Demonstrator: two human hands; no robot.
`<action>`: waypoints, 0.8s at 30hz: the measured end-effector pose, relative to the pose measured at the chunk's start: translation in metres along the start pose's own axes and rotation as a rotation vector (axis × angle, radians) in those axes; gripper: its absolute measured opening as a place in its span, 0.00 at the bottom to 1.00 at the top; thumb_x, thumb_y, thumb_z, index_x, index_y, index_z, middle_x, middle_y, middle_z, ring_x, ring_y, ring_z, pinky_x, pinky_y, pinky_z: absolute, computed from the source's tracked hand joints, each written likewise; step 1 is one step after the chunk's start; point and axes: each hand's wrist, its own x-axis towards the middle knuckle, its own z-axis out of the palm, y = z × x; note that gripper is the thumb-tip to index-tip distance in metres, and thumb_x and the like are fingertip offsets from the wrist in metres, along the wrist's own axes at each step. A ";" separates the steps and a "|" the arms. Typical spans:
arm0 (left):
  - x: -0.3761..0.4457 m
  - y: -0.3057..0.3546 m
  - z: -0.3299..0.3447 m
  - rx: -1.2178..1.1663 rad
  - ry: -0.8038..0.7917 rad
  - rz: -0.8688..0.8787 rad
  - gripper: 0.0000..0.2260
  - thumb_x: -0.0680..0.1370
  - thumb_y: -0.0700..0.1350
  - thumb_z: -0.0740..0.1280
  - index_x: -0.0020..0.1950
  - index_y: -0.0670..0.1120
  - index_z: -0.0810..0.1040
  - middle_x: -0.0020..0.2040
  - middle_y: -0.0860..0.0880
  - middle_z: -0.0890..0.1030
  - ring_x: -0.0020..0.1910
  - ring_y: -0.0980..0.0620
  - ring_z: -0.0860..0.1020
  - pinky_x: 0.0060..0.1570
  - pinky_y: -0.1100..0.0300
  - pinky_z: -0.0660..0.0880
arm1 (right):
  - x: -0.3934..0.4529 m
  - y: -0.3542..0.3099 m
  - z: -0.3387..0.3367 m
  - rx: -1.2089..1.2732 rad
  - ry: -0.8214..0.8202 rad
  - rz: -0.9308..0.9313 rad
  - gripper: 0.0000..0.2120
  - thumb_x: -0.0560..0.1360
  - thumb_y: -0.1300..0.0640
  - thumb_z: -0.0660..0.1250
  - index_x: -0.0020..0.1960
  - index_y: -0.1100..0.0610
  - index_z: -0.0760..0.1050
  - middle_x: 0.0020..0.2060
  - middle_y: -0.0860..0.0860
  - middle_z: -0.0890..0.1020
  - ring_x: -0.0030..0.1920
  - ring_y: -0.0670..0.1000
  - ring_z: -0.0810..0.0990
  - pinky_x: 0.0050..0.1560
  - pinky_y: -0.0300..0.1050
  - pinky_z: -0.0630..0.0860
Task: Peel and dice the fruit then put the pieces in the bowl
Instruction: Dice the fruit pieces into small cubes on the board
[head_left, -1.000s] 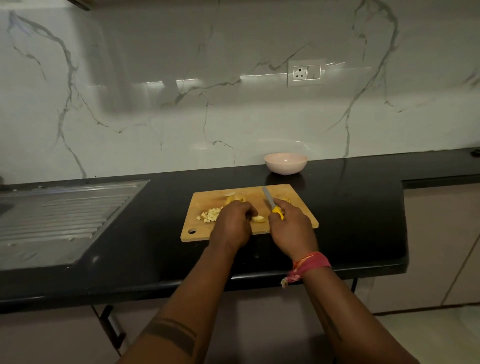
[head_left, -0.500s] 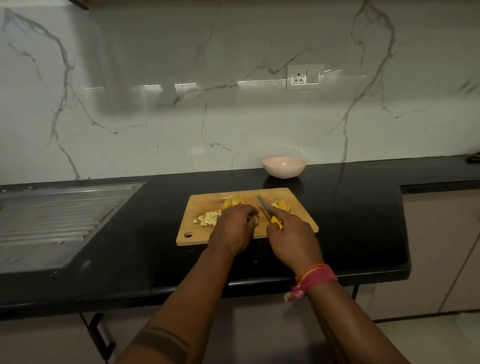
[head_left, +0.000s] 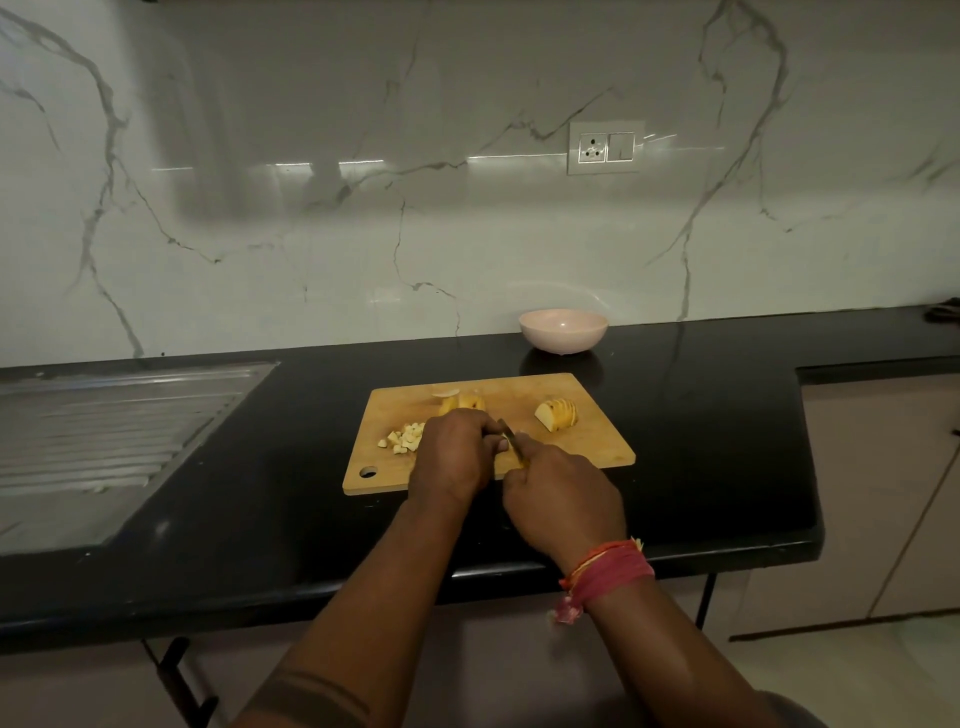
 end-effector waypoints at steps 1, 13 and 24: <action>0.000 0.000 0.000 0.008 0.001 0.000 0.09 0.78 0.47 0.74 0.58 0.50 0.86 0.54 0.51 0.86 0.53 0.54 0.82 0.53 0.65 0.72 | 0.000 -0.001 0.000 0.001 0.000 0.006 0.24 0.81 0.48 0.57 0.77 0.42 0.64 0.50 0.50 0.83 0.49 0.51 0.81 0.43 0.45 0.73; -0.002 0.002 -0.004 0.023 0.004 0.026 0.06 0.77 0.45 0.74 0.53 0.51 0.88 0.50 0.52 0.87 0.48 0.56 0.82 0.51 0.64 0.75 | 0.011 -0.009 0.002 -0.049 -0.032 -0.023 0.21 0.80 0.50 0.57 0.73 0.44 0.69 0.43 0.49 0.79 0.40 0.50 0.75 0.38 0.44 0.69; -0.001 0.003 0.002 0.046 -0.013 0.009 0.07 0.78 0.44 0.73 0.56 0.51 0.85 0.52 0.51 0.85 0.50 0.54 0.81 0.52 0.59 0.77 | -0.018 0.003 -0.009 -0.092 -0.085 -0.070 0.24 0.80 0.50 0.58 0.75 0.47 0.65 0.45 0.51 0.80 0.44 0.51 0.79 0.42 0.46 0.75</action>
